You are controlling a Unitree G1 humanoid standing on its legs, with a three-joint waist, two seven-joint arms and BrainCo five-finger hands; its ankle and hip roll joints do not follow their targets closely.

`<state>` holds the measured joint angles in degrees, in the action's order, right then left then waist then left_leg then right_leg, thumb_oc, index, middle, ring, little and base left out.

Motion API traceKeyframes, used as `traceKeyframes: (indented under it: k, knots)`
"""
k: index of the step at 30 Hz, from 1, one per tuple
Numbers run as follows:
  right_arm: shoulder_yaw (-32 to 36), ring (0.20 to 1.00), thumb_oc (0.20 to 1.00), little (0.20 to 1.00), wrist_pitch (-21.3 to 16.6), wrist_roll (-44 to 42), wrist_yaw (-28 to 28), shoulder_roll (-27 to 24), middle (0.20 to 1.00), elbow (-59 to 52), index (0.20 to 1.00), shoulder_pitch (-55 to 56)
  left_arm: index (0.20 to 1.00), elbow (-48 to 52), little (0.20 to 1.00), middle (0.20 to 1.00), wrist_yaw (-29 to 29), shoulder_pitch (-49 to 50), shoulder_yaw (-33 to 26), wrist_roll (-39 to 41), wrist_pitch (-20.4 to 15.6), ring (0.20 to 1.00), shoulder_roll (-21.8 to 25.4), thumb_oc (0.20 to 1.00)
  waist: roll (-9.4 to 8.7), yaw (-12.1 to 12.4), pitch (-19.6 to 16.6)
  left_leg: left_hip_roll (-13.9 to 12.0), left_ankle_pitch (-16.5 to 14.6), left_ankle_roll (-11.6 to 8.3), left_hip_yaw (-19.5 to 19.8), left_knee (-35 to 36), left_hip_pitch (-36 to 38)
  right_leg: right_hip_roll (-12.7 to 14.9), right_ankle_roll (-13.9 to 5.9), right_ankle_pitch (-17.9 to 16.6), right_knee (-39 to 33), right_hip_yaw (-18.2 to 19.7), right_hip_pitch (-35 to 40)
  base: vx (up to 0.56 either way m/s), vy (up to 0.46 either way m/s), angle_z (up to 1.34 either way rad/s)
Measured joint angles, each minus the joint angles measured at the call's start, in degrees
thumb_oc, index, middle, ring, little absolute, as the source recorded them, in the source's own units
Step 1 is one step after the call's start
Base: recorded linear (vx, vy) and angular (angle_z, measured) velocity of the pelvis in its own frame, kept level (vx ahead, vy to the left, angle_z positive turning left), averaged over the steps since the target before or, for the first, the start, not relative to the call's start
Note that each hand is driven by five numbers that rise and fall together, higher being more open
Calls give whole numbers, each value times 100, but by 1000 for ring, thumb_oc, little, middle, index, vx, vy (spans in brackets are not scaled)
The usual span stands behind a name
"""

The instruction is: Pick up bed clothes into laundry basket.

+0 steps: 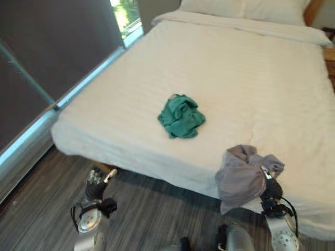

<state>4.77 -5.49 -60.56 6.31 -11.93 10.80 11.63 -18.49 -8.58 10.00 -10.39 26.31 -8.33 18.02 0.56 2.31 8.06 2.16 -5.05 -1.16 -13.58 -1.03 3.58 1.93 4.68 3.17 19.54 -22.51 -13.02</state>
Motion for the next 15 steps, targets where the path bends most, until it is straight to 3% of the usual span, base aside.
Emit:
traceKeyframes:
  k: [1, 2, 3, 4, 5, 6, 8, 13, 15]
  knots:
    - [-90, 200, 200, 200, -32, -4, 27, 128, 200, -21, 200, 44, 1000, 69, 1000, 1000, 2, 117, 26, -28, -78, 1000, 154, 1000, -539, 101, -112, 326, 81, -129, 135, -691, -335, 224, 369, -387, -558, 225, 250, 129, -113, -61]
    - [-203, 200, 200, 200, -81, -7, 78, 46, 200, 26, 200, -82, 1000, -171, 1000, 1000, 11, 43, 68, -67, -49, 1000, 219, 1000, -705, 154, -167, 90, -324, 191, 528, -1595, -804, 249, -20, -183, -1296, 751, 623, 75, -67, -75]
    - [-278, 200, 200, 200, -65, -11, 63, -24, 200, 1, 200, -254, 1000, -157, 1000, 1000, -13, 68, -10, -66, -19, 1000, 195, 1000, -476, 272, -193, -331, -423, 32, 596, -1136, -721, 58, -182, -234, -1266, 828, 584, 87, -67, -80]
    - [-336, 200, 200, 200, -46, -12, 75, -60, 200, -17, 200, -400, 1000, -134, 1000, 1000, -12, 56, -144, -65, -13, 1000, 154, 1000, -416, 301, -208, -343, -452, 67, 561, -767, -565, 14, -389, -270, -1169, 820, 508, 50, -45, -80]
    - [-372, 200, 200, 200, -31, -11, 87, -68, 200, -124, 200, -439, 1000, -85, 1000, 1000, -23, 38, -228, -66, -14, 1000, 133, 1000, -338, 275, -242, -368, -330, 29, 499, -589, -496, 8, -391, -250, -1185, 777, 509, 42, -41, -48]
    - [-371, 200, 200, 200, -32, -12, 128, -69, 200, -163, 200, -440, 1000, 2, 1000, 1000, -12, 41, -231, -70, -16, 1000, 188, 1000, -307, 260, -255, -365, -254, 55, 455, -501, -420, -4, -375, -239, -1215, 722, 579, 53, -22, -55]
    - [-381, 200, 200, 200, -37, -11, 175, -106, 200, -20, 200, -447, 1000, 72, 1000, 1000, 3, -40, -49, -293, -15, 1000, 574, 1000, -323, 331, -269, -254, -241, 59, 313, -482, -325, -21, -413, -216, -1464, 1020, 834, 53, 2, -43]
    - [-295, 200, 200, 200, 18, -7, 180, -422, 200, 165, 200, -51, 1000, 312, 1000, 1000, 200, -650, 299, -648, -9, 1000, 590, 1000, 33, 238, -183, -109, -145, 15, 643, -371, -295, 14, -518, -489, -2171, 1038, 1146, 90, 37, 8]
    - [-307, 200, 200, 200, 33, -4, 182, -437, 200, 153, 200, 15, 1000, 549, 1000, 1000, 295, -730, 450, -792, -7, 1000, 625, 1000, 145, 94, -158, -79, -38, 177, 637, -62, -160, -17, -558, -591, -2306, 1136, 1153, 112, 69, -17]
